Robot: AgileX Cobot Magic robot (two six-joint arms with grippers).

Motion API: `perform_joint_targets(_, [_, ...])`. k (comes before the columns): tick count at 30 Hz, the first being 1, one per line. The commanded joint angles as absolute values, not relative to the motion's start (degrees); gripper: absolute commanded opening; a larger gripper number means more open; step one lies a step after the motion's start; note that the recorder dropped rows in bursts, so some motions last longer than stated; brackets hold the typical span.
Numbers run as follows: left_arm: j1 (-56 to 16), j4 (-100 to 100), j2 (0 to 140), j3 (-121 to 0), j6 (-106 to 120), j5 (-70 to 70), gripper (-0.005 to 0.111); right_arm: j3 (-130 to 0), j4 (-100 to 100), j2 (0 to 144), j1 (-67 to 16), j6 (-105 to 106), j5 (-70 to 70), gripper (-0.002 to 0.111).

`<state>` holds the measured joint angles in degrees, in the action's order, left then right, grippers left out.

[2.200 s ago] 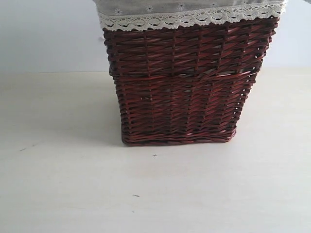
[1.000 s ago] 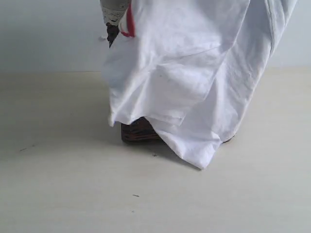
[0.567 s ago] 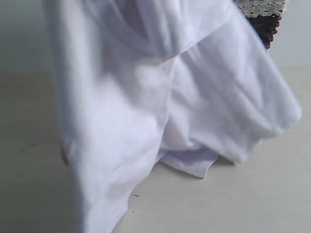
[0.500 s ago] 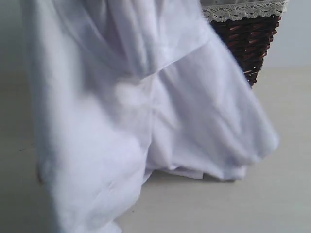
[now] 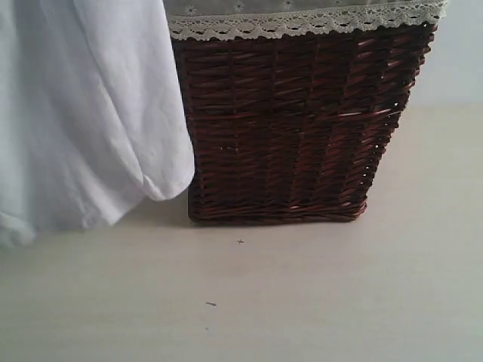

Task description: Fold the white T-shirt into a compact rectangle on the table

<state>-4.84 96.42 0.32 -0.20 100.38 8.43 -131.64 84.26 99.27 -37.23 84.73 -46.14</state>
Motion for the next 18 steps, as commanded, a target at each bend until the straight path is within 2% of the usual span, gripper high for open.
perform_joint_targets(1, [-5.1, 96.4, 0.0, 0.0, 100.3, 8.6, 0.0, -133.0, 59.9, 97.9, -33.2, 62.1, -58.2, 0.0])
perform_joint_targets(2, [-5.1, 96.4, 0.0, 0.0, 100.3, 8.6, 0.0, -132.9, 45.2, 98.1, -32.5, 54.3, -70.0, 0.0])
perform_joint_targets(3, [-5.1, 96.4, 0.0, 0.0, 100.3, 8.6, 0.0, -132.9, 41.2, 98.5, -32.5, 52.7, -70.0, 0.0])
perform_joint_targets(4, [-5.1, 96.4, 0.0, 0.0, 100.3, 8.7, 0.0, -131.1, 23.3, 98.7, -32.7, 43.4, -70.0, 0.0])
perform_joint_targets(7, [-5.1, 96.4, 0.0, 0.0, 100.3, 8.6, 0.0, -128.1, 2.2, 99.9, -32.3, 41.9, -70.0, 0.0])
perform_joint_targets(13, [-5.1, 96.4, 0.0, 0.0, 100.3, 8.6, 0.0, -122.0, 10.8, 98.0, -29.9, 42.3, -70.0, 0.0])
perform_joint_targets(18, [-5.1, 96.4, 0.0, 0.0, 100.3, 8.6, 0.0, -115.6, 8.8, 95.8, -29.9, 43.8, -70.0, 0.0])
